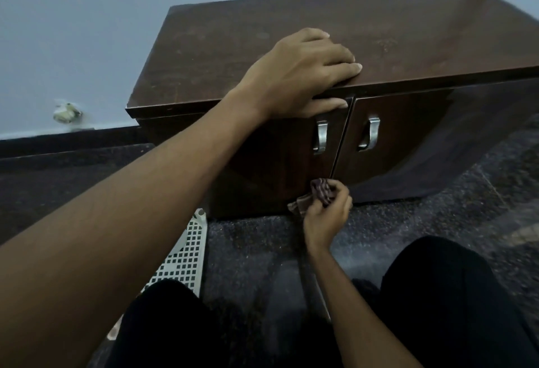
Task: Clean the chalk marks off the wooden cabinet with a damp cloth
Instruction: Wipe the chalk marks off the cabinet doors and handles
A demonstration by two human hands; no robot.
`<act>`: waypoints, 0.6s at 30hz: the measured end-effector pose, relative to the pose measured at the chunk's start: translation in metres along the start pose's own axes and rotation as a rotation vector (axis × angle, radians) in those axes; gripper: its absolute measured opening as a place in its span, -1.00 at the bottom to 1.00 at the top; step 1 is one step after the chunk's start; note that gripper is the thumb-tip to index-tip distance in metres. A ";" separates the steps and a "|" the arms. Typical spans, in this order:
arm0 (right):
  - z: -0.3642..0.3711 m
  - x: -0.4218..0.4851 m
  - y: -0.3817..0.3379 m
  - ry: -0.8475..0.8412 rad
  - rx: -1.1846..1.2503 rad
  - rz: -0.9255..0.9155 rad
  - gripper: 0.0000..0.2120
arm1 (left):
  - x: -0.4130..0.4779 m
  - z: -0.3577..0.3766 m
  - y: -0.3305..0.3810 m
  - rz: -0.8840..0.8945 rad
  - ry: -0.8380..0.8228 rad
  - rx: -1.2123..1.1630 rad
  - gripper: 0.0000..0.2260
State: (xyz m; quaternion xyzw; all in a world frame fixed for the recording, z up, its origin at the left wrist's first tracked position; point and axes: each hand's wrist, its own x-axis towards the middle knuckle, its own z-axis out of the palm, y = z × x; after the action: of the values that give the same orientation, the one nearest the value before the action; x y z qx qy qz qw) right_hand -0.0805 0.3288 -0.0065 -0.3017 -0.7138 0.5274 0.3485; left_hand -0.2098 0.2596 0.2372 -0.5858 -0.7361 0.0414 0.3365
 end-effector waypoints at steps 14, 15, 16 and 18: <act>-0.030 -0.009 -0.068 -0.857 0.886 0.991 -0.75 | -0.156 -0.017 0.149 -1.799 0.346 -0.668 -0.81; -0.030 -0.009 -0.071 -0.877 0.905 1.006 -0.75 | -0.169 -0.014 0.150 -1.960 0.169 -0.871 -0.74; -0.030 -0.010 -0.073 -0.897 0.934 1.017 -0.73 | -0.179 -0.013 0.149 -2.072 -0.025 -1.111 -0.71; -0.027 -0.013 -0.077 -0.946 0.964 1.043 -0.70 | -0.189 -0.017 0.146 -2.109 -0.277 -1.609 -0.67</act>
State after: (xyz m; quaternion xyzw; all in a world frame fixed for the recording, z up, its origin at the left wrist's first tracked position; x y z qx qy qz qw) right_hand -0.0558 0.3128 0.0706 -0.1586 -0.2517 0.9370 -0.1833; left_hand -0.0622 0.1310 0.0991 0.2351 -0.6816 -0.6213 -0.3069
